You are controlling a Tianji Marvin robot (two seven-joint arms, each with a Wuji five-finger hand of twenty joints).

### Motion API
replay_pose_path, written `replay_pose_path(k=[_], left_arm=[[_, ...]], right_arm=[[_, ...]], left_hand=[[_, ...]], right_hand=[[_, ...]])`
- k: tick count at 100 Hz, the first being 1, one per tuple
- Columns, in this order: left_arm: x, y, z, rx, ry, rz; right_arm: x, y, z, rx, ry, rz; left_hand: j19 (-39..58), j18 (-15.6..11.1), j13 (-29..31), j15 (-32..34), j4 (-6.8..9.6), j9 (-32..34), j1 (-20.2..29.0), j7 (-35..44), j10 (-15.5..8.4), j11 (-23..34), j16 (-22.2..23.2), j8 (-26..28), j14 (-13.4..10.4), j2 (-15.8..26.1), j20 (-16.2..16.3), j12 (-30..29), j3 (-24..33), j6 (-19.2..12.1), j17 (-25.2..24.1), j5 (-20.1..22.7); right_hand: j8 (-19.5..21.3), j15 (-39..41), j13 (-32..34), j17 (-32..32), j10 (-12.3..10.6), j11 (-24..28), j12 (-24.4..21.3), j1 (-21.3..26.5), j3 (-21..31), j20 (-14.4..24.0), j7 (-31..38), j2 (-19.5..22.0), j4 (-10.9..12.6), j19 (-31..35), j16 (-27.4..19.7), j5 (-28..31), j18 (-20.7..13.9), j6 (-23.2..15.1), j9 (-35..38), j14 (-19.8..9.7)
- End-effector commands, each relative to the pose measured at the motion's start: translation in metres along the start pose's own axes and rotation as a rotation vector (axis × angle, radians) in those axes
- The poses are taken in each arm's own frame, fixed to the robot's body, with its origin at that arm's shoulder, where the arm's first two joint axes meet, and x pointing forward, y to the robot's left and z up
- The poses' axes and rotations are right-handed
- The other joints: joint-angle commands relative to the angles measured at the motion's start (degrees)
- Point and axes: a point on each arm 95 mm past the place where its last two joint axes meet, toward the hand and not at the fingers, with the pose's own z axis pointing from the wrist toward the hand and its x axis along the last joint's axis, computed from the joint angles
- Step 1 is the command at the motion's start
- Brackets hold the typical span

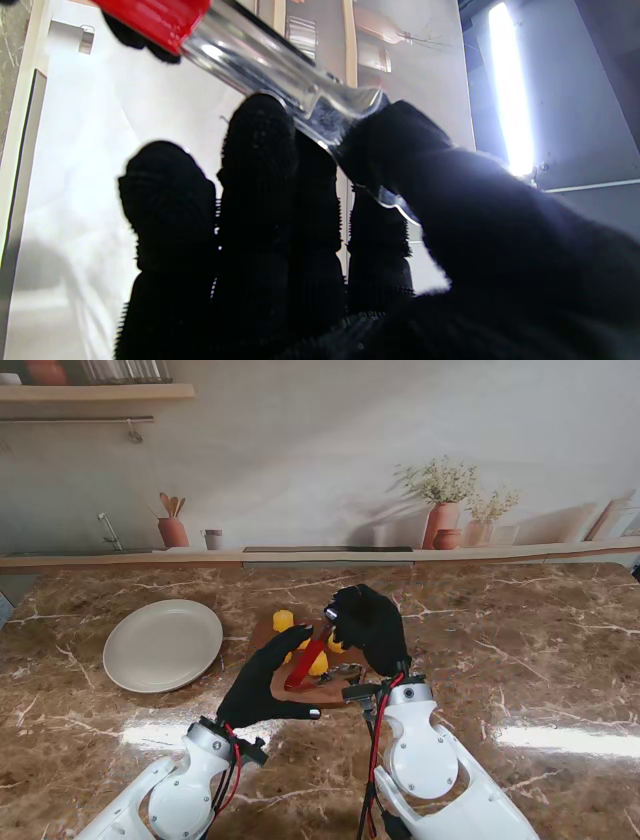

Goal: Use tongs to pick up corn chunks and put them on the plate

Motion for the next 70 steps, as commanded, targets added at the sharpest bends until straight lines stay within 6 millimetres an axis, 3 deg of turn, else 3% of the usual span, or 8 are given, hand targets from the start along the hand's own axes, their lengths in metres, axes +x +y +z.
replay_pose_path(k=[1, 3, 6, 17, 31, 50, 67, 70], left_arm=[[0.0, 0.007, 0.003, 0.012, 0.001, -0.013], [0.0, 0.008, 0.003, 0.018, 0.002, -0.018], [0.001, 0.01, 0.004, 0.026, 0.005, -0.027], [0.002, 0.014, 0.007, 0.052, 0.015, -0.059], [0.001, 0.016, 0.007, 0.048, 0.004, -0.086], [0.001, 0.018, 0.006, 0.07, -0.001, -0.125], [0.0, 0.018, 0.006, 0.091, -0.008, -0.155], [0.0, 0.019, 0.006, 0.095, -0.008, -0.164]], right_arm=[[0.001, -0.005, -0.004, 0.001, -0.01, 0.034], [0.0, -0.005, -0.005, 0.0, -0.011, 0.036], [0.0, -0.005, -0.005, 0.0, -0.013, 0.038], [-0.001, -0.003, -0.007, 0.002, -0.02, 0.036], [-0.004, 0.001, -0.008, 0.009, -0.038, 0.03], [-0.01, 0.005, -0.009, 0.003, -0.059, 0.041], [-0.015, 0.007, -0.011, 0.0, -0.08, 0.048], [-0.016, 0.008, -0.011, 0.001, -0.082, 0.046]], left_hand=[[4.29, 0.69, 3.18, 2.3, -4.54, 2.8, -9.48, 1.83, -1.85, 1.23, 2.12, 1.02, 0.71, -7.67, 1.73, 1.26, 26.7, -2.1, 1.32, 1.5], [4.78, 0.81, 3.99, 2.71, -6.1, 3.48, -12.81, 2.16, -1.8, 1.54, 2.35, 1.19, 0.79, -9.48, 2.02, 1.39, 34.75, -2.08, 1.75, 1.93], [5.85, 1.03, 5.13, 3.48, -6.3, 4.7, -13.96, 2.94, -1.85, 2.29, 2.89, 1.63, 1.03, -10.28, 2.65, 1.8, 38.02, -2.31, 2.0, 2.6], [8.46, 2.58, 9.72, 6.16, -6.33, 9.12, -13.09, 6.95, -1.61, 4.68, 5.47, 4.46, 3.13, -10.19, 4.38, 4.87, 39.93, -3.54, 3.15, 4.53], [15.36, 9.11, 17.23, 11.97, -5.78, 13.78, -10.51, 9.86, -1.05, 7.53, 11.0, 7.99, 7.93, -9.82, 10.34, 10.25, 41.04, -4.2, 6.2, 4.62], [23.69, 10.87, 27.03, 20.68, -4.14, 20.15, -4.21, 13.58, -1.56, 11.94, 17.13, 10.5, 7.43, -6.91, 14.54, 15.63, 44.2, -6.98, 12.97, 6.77], [25.36, 12.0, 28.57, 27.34, -3.31, 22.26, 0.76, 15.46, -2.18, 15.18, 25.85, 10.47, 6.61, -2.98, 16.33, 20.28, 46.1, -8.25, 13.0, 8.69], [25.28, 12.24, 28.09, 28.42, -3.26, 22.54, 0.9, 15.56, -2.5, 16.05, 27.74, 10.32, 7.54, -2.49, 16.59, 21.48, 46.08, -8.32, 12.8, 8.95]], right_hand=[[2.53, 1.3, 2.38, 0.79, -1.6, 2.51, 1.28, 5.13, 3.61, 1.43, 3.0, 3.19, 0.18, 1.85, 1.14, 3.7, -0.16, -4.75, 2.2, 0.25], [2.52, 1.29, 2.38, 0.79, -1.57, 2.49, 1.27, 5.11, 3.58, 1.45, 3.0, 3.21, 0.17, 1.85, 1.13, 3.7, -0.15, -4.75, 2.15, 0.27], [2.52, 1.29, 2.39, 0.78, -1.5, 2.51, 1.28, 5.13, 3.57, 1.47, 3.0, 3.25, 0.17, 1.84, 1.13, 3.7, -0.14, -4.75, 2.14, 0.28], [2.46, 1.46, 2.43, 0.63, -1.39, 2.61, 1.35, 5.16, 3.45, 1.76, 2.93, 3.29, 0.17, 2.04, 1.2, 3.54, 0.13, -4.59, 2.1, 0.37], [2.34, 1.22, 2.26, 0.4, -1.42, 2.6, 1.31, 5.17, 3.27, 1.96, 2.83, 3.46, 0.17, 2.04, 1.09, 3.41, 0.23, -4.46, 1.95, 0.56], [2.11, 0.61, 2.22, -0.09, -1.39, 2.54, 1.27, 5.3, 2.93, 2.24, 2.72, 3.67, 0.23, 1.95, 0.84, 3.2, 0.48, -4.26, 1.69, 0.78], [1.78, 0.13, 2.2, -0.47, -1.33, 2.45, 1.15, 5.32, 2.71, 2.48, 2.64, 3.8, 0.28, 1.89, 0.71, 3.1, 0.72, -3.95, 1.52, 0.99], [1.73, 0.05, 2.19, -0.51, -1.32, 2.43, 1.12, 5.29, 2.66, 2.52, 2.62, 3.8, 0.28, 1.89, 0.69, 3.06, 0.74, -3.98, 1.51, 0.96]])
